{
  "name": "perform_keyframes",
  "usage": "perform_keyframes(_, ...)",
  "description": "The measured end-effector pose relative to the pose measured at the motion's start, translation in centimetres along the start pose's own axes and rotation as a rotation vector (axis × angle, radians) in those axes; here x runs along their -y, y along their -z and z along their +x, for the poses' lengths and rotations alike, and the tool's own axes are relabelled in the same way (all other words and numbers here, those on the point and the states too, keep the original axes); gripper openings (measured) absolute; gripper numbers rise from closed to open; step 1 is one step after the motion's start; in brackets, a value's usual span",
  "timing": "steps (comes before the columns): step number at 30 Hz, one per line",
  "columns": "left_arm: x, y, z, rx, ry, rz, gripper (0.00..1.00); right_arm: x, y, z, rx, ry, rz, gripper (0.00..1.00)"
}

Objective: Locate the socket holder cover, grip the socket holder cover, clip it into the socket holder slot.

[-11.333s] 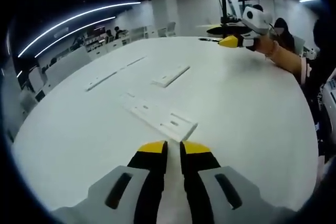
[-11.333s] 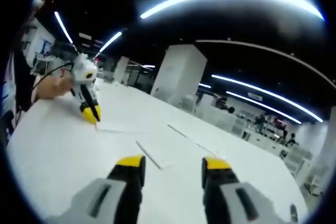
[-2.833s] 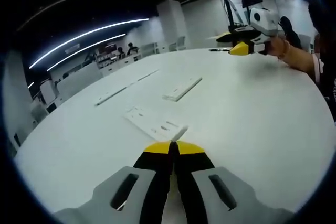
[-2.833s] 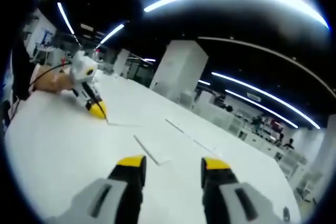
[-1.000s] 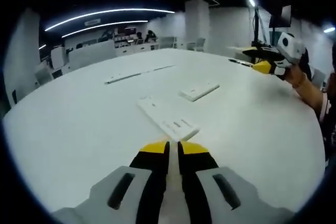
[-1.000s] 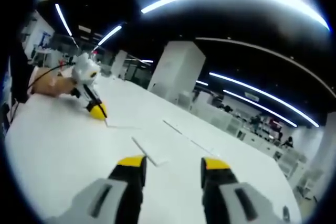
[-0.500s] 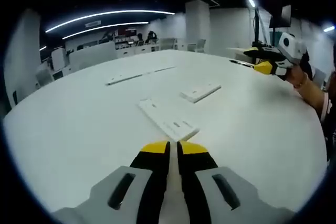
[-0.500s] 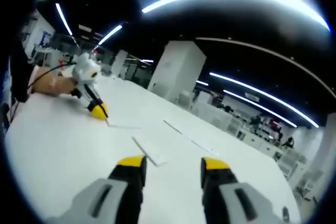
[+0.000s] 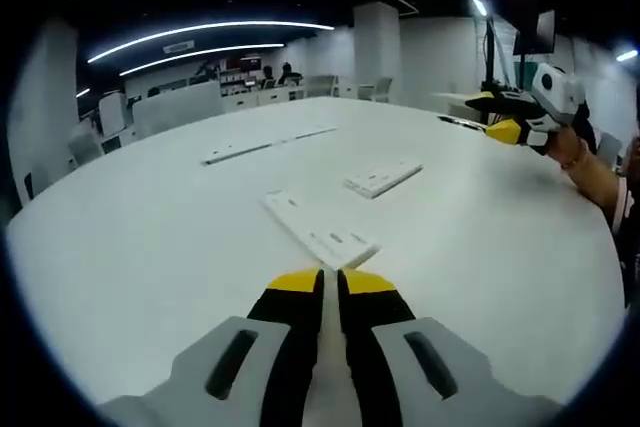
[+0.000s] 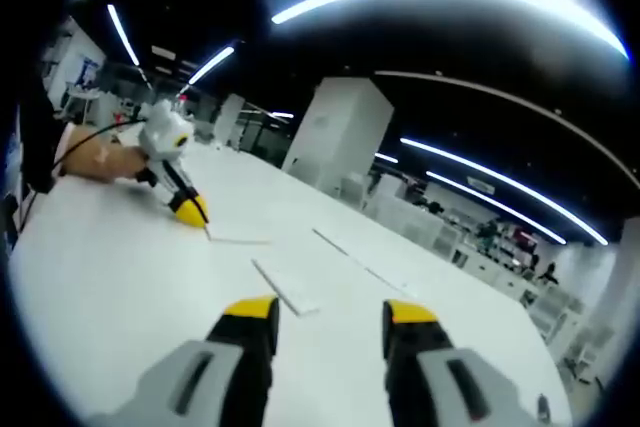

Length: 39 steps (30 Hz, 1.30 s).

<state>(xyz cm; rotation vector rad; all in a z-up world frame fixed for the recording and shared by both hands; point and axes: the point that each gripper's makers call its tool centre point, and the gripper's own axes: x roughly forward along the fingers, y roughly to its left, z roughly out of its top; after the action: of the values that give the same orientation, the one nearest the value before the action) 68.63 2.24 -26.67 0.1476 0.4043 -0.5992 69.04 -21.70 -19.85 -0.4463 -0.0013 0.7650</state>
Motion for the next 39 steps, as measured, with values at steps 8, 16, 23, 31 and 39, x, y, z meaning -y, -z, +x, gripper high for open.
perform_keyframes(8,-0.01,0.02,0.13,0.003,-0.005,0.014,0.07,-0.1,0.01,-0.01,0.0,-0.001,-0.002,0.43)
perform_keyframes(16,0.14,0.14,0.1,0.006,-0.006,0.016,0.07,-0.01,0.0,-0.08,0.001,0.002,0.0,0.43)
perform_keyframes(23,0.17,0.19,0.09,0.005,-0.009,0.018,0.07,0.06,0.09,-0.1,-0.001,0.005,0.003,0.43)
perform_keyframes(31,-0.06,0.04,0.29,0.011,-0.004,0.021,0.07,0.1,0.18,-0.06,-0.004,0.005,0.005,0.43)
perform_keyframes(39,0.0,-0.07,0.46,0.014,-0.002,0.024,0.07,0.13,0.3,-0.07,-0.006,0.004,0.007,0.43)
